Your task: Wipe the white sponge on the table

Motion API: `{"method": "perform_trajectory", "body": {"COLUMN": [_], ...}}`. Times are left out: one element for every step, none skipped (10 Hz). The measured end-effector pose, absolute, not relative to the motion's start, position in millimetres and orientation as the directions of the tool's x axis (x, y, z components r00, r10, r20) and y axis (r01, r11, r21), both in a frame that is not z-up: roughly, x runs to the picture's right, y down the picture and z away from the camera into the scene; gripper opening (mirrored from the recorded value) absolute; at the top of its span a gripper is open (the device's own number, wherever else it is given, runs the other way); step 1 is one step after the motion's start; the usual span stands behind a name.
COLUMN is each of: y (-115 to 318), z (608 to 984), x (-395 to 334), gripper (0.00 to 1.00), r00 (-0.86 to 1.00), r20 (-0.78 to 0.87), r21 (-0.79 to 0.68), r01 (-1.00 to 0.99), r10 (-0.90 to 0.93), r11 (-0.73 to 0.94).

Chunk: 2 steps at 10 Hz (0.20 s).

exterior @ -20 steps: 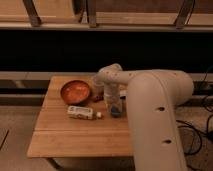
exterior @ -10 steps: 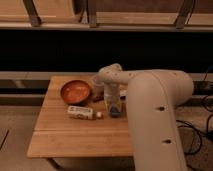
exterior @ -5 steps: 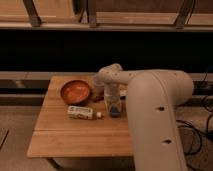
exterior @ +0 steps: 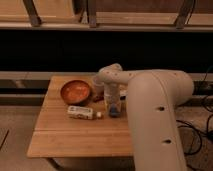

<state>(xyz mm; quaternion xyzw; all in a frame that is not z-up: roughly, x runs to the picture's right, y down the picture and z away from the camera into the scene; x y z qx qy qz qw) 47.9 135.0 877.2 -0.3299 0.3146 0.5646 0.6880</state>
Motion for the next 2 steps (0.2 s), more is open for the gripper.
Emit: {"method": "perform_trajectory", "body": {"y": [134.9,135.0], "z": [877.1,877.2], "x": [47.9,47.9], "gripper": [0.8,0.8], "r00": [0.165,0.165], "r20": [-0.805,-0.805], "r21": [-0.099,-0.099], "r01": [-0.985,-0.985], "r10": [0.569,0.569], "r11": [0.145,0.145]}}
